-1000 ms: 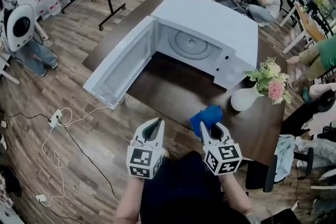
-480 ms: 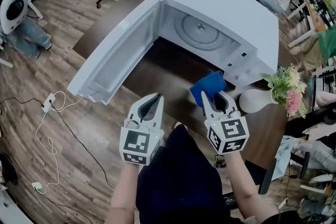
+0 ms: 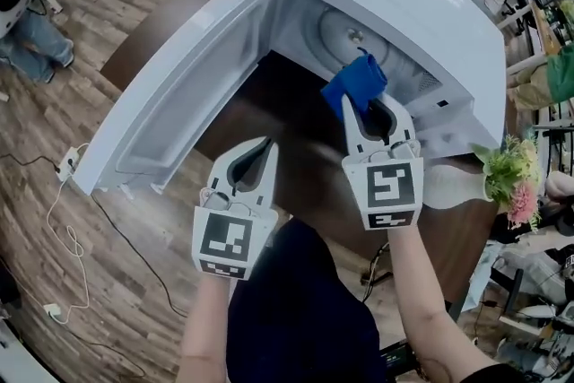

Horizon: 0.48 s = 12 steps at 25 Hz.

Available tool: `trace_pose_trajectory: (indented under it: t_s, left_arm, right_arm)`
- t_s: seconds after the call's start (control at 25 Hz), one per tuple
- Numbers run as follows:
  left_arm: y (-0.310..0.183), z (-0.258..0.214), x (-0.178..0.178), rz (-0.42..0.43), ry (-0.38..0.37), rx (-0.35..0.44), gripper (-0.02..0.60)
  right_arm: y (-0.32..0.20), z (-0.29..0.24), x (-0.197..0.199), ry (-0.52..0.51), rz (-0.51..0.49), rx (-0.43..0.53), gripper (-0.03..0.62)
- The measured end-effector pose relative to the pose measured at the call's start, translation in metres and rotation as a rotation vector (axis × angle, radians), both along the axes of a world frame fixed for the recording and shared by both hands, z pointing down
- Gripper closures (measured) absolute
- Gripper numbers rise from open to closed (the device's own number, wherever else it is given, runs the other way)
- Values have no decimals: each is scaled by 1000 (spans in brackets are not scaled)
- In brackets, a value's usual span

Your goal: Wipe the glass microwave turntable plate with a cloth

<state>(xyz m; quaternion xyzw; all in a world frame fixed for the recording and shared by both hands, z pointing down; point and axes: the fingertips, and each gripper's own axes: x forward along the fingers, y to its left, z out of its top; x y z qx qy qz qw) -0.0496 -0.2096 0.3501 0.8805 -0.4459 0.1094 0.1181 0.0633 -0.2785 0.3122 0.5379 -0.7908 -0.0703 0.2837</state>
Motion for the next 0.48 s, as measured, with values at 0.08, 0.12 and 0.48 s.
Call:
trace_pose_trajectory:
  t_s: [0.08,0.12,0.48]
  left_arm:
    - [-11,6,-6,5,9,-14,574]
    - [-15,8,-8,14,8,-20,574]
    - [-37,19,-6,18,14,4,574]
  right_arm:
    - [-23,3,-4,130,-33,55,540]
    - [-35,4,-6,196,-49,81,540]
    - [-115,25,-23,627,-182,187,542]
